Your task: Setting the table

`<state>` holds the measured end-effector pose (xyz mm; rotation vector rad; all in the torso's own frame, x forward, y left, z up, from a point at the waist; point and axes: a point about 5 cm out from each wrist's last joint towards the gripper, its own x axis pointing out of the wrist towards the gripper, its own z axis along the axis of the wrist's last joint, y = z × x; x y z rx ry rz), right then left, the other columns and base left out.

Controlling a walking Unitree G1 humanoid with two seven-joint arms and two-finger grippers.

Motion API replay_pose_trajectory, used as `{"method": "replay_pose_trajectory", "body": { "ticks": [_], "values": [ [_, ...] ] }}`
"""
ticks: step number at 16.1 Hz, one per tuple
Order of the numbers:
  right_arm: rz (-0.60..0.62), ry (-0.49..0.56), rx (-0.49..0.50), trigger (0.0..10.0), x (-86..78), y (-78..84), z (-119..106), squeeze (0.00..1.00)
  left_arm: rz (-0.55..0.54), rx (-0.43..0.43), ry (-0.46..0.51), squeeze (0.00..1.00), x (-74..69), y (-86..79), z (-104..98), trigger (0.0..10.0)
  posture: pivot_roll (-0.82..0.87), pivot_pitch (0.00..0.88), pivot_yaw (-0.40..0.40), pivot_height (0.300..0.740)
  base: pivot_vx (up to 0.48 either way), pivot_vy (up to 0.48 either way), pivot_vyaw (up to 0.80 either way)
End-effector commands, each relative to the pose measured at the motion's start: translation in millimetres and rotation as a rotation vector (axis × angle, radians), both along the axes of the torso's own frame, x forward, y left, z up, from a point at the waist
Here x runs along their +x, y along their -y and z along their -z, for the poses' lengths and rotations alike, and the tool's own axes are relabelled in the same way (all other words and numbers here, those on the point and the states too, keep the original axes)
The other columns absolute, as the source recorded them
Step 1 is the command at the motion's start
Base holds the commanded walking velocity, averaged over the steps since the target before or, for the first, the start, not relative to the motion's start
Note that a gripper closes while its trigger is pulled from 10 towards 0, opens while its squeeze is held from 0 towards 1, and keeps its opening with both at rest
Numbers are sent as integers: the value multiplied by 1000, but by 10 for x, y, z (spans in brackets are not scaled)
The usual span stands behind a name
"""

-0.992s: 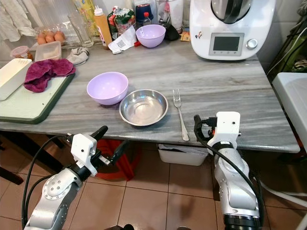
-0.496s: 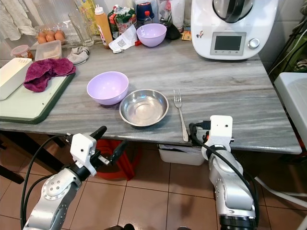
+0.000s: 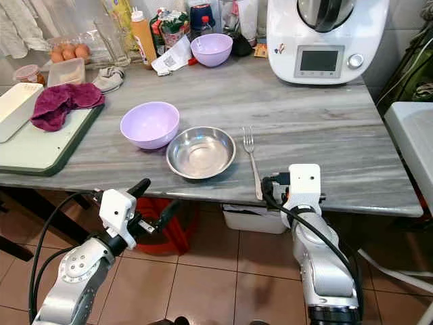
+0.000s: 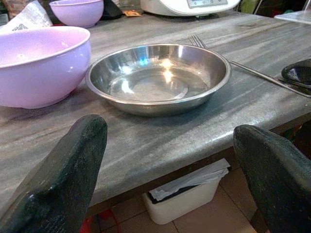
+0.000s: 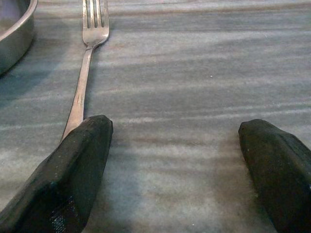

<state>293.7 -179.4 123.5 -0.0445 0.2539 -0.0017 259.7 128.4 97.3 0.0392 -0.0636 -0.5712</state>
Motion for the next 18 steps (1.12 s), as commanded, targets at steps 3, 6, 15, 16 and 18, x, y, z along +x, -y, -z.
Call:
{"method": "replay_pose_trajectory", "body": {
  "ticks": [3,6,15,16,18],
  "values": [
    [-51,-63,31,10000,30,-151,108,75,-9,18,-15,0,-2,-31,37,10000,-198,119,111,740,0,0,0],
    [-60,-62,39,10000,64,-188,113,71,-10,20,-18,0,-7,-30,48,10000,-195,119,111,740,0,0,0],
    [-110,-70,34,10000,173,-278,119,67,-9,27,-28,0,-9,-45,89,10000,-189,122,114,740,0,0,0],
    [-120,-74,8,10000,185,-276,123,71,-9,28,-27,0,-10,-45,92,10000,-187,121,113,740,0,0,0],
    [-134,-57,-33,10000,209,-267,108,67,-10,29,-29,0,-9,-49,101,10000,-187,121,114,740,0,0,0]
  ]
}}
